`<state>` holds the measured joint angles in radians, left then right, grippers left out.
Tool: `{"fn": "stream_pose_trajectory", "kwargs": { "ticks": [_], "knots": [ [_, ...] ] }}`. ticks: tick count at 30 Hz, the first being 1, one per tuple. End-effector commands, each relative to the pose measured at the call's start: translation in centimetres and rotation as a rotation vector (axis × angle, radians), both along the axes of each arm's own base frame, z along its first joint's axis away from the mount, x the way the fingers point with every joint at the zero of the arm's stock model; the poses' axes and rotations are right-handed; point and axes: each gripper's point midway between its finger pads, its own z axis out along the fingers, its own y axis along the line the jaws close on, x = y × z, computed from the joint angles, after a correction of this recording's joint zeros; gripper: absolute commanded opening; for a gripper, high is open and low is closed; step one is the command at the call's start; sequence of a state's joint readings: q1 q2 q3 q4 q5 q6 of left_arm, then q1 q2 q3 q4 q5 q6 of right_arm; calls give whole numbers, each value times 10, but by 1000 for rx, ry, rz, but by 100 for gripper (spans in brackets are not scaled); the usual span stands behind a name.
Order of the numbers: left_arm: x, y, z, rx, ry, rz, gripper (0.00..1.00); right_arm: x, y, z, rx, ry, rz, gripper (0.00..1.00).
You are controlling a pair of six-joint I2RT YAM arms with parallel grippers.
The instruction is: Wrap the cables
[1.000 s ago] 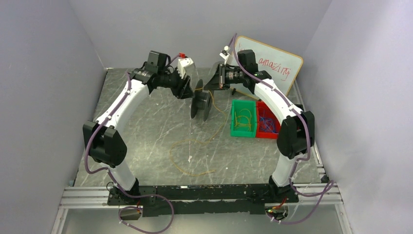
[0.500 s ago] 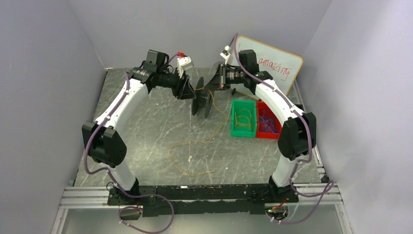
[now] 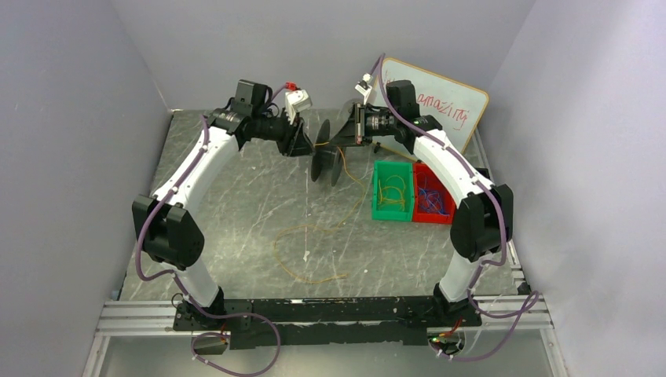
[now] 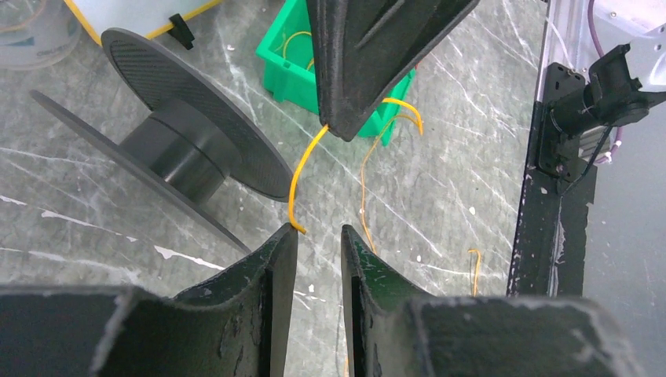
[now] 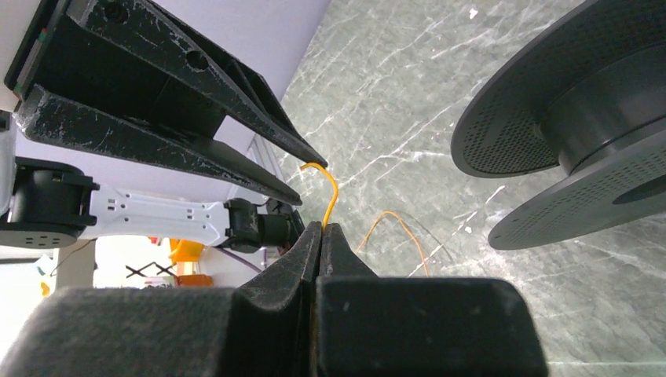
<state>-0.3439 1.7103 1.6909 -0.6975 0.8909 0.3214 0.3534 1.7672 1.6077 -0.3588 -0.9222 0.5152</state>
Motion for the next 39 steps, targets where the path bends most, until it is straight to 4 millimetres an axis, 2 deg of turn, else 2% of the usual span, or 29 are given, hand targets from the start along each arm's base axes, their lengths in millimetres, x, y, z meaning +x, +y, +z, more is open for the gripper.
{"fn": "stream_pose_trajectory", "kwargs": {
  "ticks": [1, 10, 12, 20, 21, 24, 27, 31, 34, 39],
  "knots": [
    [4, 2, 22, -30, -56, 22, 32, -11, 1, 21, 19, -77, 28, 0],
    [3, -1, 23, -44, -45, 9, 18, -15, 3, 19, 12, -76, 36, 0],
    [2, -2, 22, -44, -41, 1, 3, -16, 4, 21, 14, -78, 38, 0],
    [-1, 0, 19, -38, -45, -7, 3, -15, 5, 21, 1, -93, 43, 0],
    [-2, 0, 20, -39, -46, -7, 3, -15, 5, 20, -4, -92, 47, 2],
    [-4, -1, 23, -45, -49, -14, 3, -12, 6, 16, -22, -95, 60, 31],
    [-7, -2, 25, -54, -45, -27, 3, -10, 7, 15, -29, -102, 63, 45],
    [-11, -4, 23, -59, -35, -45, 3, -9, 10, 18, -27, -123, 72, 48],
    [-14, -6, 22, -59, -31, -55, 3, -11, 14, 20, -26, -130, 87, 44],
    [-16, -7, 28, -65, -36, -60, 2, -16, 21, 10, -52, -117, 108, 44]
  ]
}}
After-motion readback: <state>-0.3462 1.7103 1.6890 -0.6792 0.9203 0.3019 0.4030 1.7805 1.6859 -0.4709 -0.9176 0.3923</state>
